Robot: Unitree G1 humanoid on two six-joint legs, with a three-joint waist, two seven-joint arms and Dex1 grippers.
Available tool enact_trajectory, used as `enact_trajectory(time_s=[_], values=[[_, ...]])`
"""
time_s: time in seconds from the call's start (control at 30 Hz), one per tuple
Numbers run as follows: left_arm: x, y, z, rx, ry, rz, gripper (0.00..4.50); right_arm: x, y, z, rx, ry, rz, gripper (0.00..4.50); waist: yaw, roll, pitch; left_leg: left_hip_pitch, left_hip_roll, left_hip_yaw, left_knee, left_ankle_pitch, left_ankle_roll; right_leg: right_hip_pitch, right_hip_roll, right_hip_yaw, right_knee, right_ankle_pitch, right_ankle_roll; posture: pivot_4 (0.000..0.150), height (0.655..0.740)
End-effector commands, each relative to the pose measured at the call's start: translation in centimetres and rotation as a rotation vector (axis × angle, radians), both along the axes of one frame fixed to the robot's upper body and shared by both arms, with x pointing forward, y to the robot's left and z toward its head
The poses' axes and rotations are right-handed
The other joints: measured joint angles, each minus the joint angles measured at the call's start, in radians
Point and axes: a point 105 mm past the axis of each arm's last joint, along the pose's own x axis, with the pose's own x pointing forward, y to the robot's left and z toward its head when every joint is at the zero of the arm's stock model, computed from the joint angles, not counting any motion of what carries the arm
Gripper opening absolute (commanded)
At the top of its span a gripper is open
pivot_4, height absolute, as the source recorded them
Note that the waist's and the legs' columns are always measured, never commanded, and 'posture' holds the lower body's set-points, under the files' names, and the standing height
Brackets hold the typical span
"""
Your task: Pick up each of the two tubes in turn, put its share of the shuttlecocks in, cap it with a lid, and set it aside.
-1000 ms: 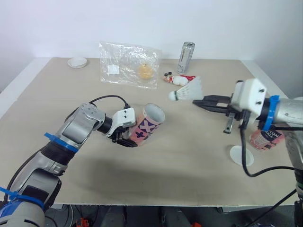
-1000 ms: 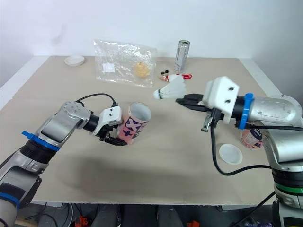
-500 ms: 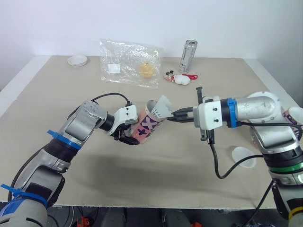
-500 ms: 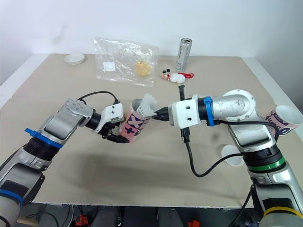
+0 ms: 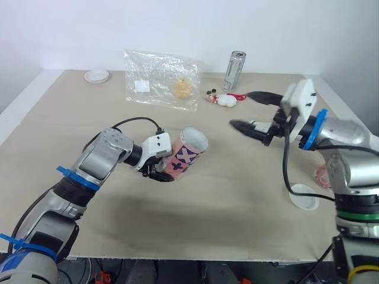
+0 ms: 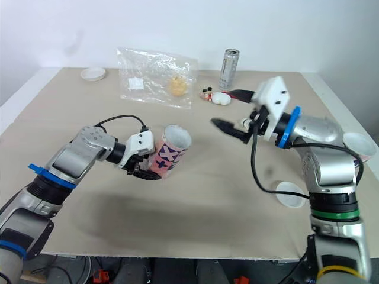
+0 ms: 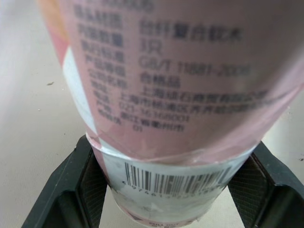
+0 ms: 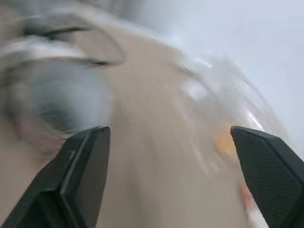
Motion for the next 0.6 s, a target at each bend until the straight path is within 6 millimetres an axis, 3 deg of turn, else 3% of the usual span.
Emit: enact_trajectory(time_s=[0.03,0.13,0.2,0.6], values=[[0.1,0.6,-0.7,0.035,0.003,0.032,3.02,1.4,-3.4,-2.4,0.136,0.114,-0.250,4.47,-0.002,0.001,0.000,0.000,0.000,0.000,0.000,0.000,0.000,0.000,0.000,0.000,0.000,0.000,0.000,0.150,0.7400],[0.2,0.4,-0.6,0.032,-0.001,0.029,3.02,2.4,-5.0,-5.3,0.180,0.192,-0.401,4.47,-0.007,0.002,0.000,0.001,0.000,0.000,-0.001,0.000,0.001,0.000,0.001,0.000,0.001,0.002,0.002,0.150,0.7400],[0.4,0.4,-0.4,0.023,-0.010,0.040,3.02,2.8,-5.3,-6.3,0.173,0.199,-0.434,4.47,-0.007,0.002,0.000,0.001,0.000,0.000,-0.001,0.001,0.001,0.000,0.001,0.000,0.001,0.002,0.001,0.150,0.7400],[0.2,0.5,-0.5,0.024,-0.005,0.044,3.02,5.5,-4.3,-8.1,0.247,0.253,-0.440,4.47,-0.011,0.002,0.000,0.001,-0.001,0.000,0.000,0.002,0.002,0.000,0.001,0.001,0.000,0.002,0.001,0.150,0.7400]])
